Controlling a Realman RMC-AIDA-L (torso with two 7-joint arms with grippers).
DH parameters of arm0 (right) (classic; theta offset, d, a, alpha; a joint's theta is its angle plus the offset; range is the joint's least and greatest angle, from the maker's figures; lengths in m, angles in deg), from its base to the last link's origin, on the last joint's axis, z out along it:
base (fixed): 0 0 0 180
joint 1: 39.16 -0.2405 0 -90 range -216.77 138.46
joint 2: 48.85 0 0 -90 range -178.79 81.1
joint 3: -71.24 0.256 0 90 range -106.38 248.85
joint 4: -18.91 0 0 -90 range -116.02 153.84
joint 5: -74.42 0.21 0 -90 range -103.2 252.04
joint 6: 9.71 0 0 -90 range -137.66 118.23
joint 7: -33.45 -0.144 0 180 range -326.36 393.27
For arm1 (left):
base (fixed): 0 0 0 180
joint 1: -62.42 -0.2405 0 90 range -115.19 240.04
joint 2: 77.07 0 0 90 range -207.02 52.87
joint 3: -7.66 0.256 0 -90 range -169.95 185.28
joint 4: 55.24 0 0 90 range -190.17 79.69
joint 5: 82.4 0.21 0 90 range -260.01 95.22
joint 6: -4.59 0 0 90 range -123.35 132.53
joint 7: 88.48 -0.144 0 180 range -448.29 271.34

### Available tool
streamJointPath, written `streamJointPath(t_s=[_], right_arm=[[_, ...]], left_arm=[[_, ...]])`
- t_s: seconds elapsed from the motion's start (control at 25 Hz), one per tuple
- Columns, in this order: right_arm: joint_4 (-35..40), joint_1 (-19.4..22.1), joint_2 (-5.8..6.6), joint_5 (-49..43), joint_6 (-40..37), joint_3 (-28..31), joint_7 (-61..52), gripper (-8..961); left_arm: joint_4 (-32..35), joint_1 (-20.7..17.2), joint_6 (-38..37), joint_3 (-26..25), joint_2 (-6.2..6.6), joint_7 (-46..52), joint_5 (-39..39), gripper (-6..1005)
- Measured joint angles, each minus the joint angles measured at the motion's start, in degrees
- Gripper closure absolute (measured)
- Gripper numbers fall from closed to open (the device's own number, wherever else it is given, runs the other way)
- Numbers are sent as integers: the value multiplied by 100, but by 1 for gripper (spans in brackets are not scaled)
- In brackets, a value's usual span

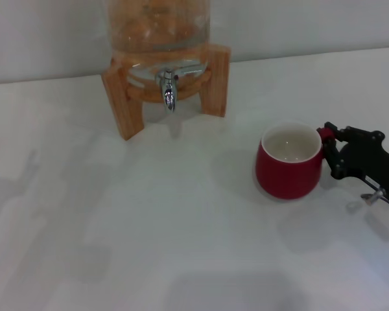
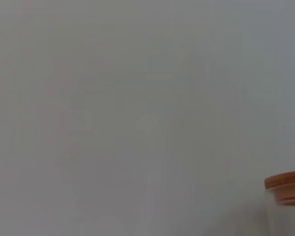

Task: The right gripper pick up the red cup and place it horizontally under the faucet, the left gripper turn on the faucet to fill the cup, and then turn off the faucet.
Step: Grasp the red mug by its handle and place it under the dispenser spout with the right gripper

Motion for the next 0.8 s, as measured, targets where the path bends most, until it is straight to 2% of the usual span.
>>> streamJointPath(t_s=[0.8], right_arm=[[880,-413,-18,-189,1131,-17,-5,837]], left_arm=[[96,115,-327,69,39,-2,0,154]])
